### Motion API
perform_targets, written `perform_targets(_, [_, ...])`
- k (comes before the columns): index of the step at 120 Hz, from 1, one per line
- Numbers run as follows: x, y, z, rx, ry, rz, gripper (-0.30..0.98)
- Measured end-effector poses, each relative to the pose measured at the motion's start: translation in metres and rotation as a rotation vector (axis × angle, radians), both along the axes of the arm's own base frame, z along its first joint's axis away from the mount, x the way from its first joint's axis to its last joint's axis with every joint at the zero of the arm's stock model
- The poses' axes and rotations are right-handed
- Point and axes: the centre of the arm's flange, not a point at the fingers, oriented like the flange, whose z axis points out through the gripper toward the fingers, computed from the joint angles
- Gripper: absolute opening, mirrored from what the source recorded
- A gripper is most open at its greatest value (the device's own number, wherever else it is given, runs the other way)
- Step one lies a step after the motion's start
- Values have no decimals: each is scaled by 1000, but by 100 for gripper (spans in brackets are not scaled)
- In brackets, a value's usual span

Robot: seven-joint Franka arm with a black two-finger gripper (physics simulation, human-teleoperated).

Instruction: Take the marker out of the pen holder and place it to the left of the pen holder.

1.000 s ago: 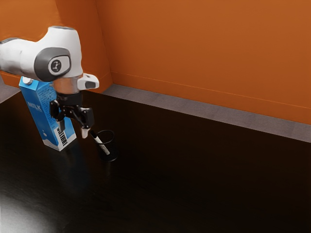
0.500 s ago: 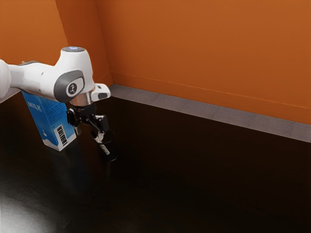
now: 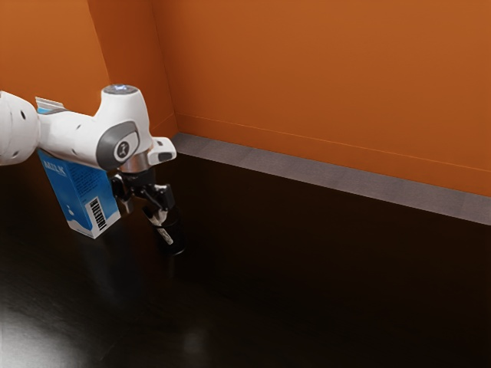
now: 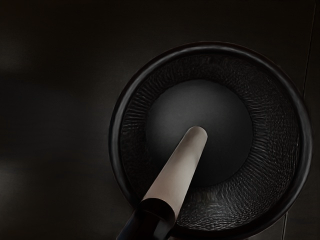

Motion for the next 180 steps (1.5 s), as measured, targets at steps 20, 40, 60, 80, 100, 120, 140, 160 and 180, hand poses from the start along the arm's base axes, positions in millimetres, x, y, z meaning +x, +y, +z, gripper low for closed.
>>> perform_targets(20, [1,-3,4,-28,-20,4,47])
perform_targets(40, [0,-5,7,-48,-27,5,14])
perform_targets(60, [1,-8,7,-52,-28,-4,0])
perform_targets(80, [1,-19,18,-49,-46,-26,-6])
perform_targets(100, [-8,-22,66,-50,-114,-33,-8])
perform_targets(120, [-35,-10,141,-59,-205,-18,-10])
perform_targets(140, [16,53,131,18,-191,75,-10])
perform_targets(160, [53,66,104,50,-166,88,-10])
perform_targets(180, [74,86,78,68,-147,110,-10])
